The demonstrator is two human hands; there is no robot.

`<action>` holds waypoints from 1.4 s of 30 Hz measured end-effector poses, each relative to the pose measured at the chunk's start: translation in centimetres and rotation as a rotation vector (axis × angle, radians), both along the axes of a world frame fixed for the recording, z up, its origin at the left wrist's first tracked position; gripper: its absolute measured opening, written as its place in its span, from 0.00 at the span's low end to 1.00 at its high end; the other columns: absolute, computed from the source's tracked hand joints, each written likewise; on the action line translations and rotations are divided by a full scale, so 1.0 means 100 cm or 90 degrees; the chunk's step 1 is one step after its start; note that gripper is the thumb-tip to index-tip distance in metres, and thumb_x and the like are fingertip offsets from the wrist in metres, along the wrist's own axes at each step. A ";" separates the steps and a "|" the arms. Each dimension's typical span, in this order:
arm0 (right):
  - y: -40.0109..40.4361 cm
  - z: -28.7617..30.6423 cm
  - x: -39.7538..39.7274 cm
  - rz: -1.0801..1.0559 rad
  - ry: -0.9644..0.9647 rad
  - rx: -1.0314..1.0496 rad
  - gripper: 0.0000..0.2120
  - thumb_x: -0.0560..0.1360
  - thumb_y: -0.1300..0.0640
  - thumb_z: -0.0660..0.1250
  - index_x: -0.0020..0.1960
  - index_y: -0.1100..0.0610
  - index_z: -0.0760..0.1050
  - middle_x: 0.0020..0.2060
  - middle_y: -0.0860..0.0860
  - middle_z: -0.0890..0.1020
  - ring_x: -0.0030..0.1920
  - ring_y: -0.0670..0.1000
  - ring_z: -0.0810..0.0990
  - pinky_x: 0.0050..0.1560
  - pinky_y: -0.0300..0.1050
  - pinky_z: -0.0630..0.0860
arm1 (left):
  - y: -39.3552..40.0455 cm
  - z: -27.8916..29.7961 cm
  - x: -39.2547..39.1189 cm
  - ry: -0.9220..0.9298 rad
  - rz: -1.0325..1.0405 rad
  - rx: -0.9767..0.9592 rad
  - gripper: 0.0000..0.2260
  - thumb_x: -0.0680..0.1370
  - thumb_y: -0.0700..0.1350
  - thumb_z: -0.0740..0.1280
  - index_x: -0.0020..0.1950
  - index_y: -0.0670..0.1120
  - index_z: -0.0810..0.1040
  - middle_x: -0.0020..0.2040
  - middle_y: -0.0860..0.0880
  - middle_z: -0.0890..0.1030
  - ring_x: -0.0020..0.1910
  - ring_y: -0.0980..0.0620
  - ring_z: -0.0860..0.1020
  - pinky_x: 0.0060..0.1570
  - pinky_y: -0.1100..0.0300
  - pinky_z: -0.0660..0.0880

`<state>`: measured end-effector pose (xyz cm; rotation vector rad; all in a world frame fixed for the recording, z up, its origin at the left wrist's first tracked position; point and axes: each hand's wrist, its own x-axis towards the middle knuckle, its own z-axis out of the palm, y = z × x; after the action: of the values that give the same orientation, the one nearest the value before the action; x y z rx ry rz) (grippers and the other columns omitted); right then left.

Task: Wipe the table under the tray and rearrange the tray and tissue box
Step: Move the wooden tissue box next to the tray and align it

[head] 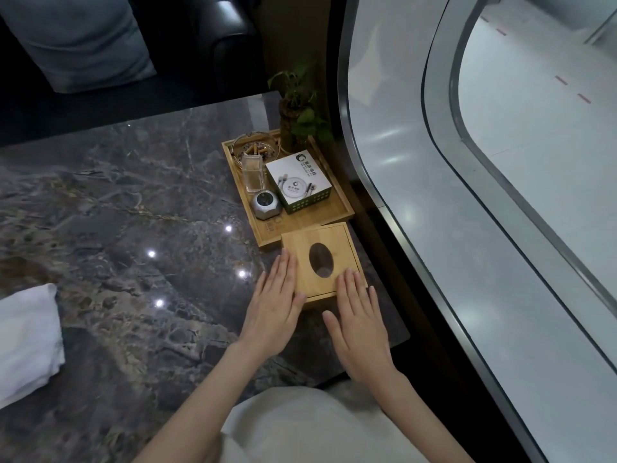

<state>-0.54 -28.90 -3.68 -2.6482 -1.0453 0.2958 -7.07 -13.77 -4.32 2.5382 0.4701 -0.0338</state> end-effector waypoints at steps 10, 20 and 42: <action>0.005 0.002 0.003 0.010 0.009 -0.039 0.36 0.76 0.38 0.32 0.74 0.61 0.46 0.74 0.57 0.51 0.75 0.56 0.47 0.73 0.55 0.42 | -0.002 0.000 0.005 -0.026 0.013 -0.049 0.28 0.76 0.59 0.40 0.71 0.52 0.32 0.71 0.56 0.31 0.72 0.62 0.37 0.70 0.65 0.39; 0.007 0.003 0.023 -0.002 0.057 -0.036 0.36 0.72 0.35 0.28 0.72 0.57 0.35 0.73 0.53 0.39 0.75 0.53 0.37 0.72 0.48 0.35 | -0.002 -0.003 0.026 -0.025 0.016 -0.040 0.30 0.76 0.60 0.40 0.73 0.51 0.33 0.73 0.54 0.33 0.73 0.60 0.39 0.71 0.63 0.40; 0.002 0.006 0.057 -0.048 0.105 0.010 0.38 0.71 0.34 0.31 0.74 0.56 0.37 0.72 0.48 0.36 0.73 0.47 0.34 0.71 0.42 0.37 | -0.024 0.009 0.055 -0.015 0.036 -0.081 0.28 0.80 0.53 0.49 0.69 0.52 0.31 0.70 0.54 0.30 0.70 0.60 0.40 0.72 0.59 0.45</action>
<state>5.17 -28.66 -3.06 -2.5906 -0.8898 0.4796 -1.57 -16.20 -3.44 2.3975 0.5143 -0.0115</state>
